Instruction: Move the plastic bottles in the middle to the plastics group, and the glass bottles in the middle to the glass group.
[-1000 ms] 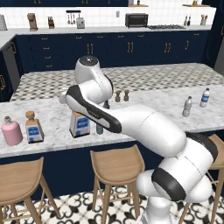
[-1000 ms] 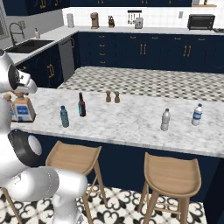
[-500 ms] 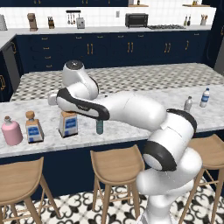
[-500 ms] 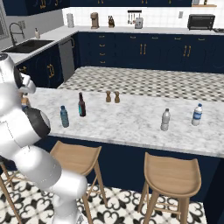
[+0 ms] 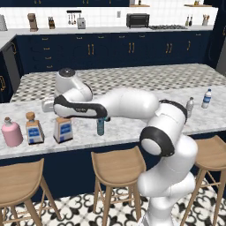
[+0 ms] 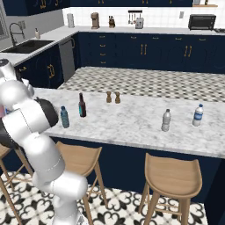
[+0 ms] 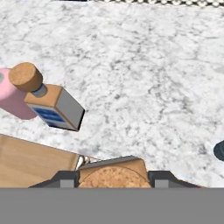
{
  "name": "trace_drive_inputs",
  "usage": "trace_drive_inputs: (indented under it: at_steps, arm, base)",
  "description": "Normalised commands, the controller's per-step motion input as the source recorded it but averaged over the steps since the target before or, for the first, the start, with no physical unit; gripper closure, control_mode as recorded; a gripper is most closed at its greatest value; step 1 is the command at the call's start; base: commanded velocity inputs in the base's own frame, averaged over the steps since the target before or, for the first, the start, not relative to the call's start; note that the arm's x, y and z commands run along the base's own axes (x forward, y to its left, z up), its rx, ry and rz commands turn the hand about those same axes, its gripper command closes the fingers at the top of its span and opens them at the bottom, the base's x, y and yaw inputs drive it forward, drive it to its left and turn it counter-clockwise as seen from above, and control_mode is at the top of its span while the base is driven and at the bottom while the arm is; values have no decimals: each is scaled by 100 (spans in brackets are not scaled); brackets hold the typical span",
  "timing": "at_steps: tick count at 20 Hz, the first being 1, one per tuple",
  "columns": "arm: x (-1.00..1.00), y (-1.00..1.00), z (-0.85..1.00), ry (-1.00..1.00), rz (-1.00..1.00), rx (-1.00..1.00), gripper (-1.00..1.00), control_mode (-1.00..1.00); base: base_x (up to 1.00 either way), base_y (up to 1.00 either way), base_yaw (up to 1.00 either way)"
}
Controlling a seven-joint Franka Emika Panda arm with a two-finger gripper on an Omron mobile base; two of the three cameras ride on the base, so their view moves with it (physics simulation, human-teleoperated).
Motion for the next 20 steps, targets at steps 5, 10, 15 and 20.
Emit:
trace_drive_inputs:
  at_steps: [5, 10, 15, 20]
  arm:
    - [24, 12, -21, 0, 0, 0, 100, -100]
    - [31, 22, -20, 0, 0, 0, 100, -100]
    - [13, 19, -28, 0, 0, 0, 100, -100]
    - [18, 15, -17, 0, 0, 0, 100, -100]
  base:
    - [0, 0, 0]
    - [0, 0, 0]
    - [0, 0, 0]
    - [0, 0, 0]
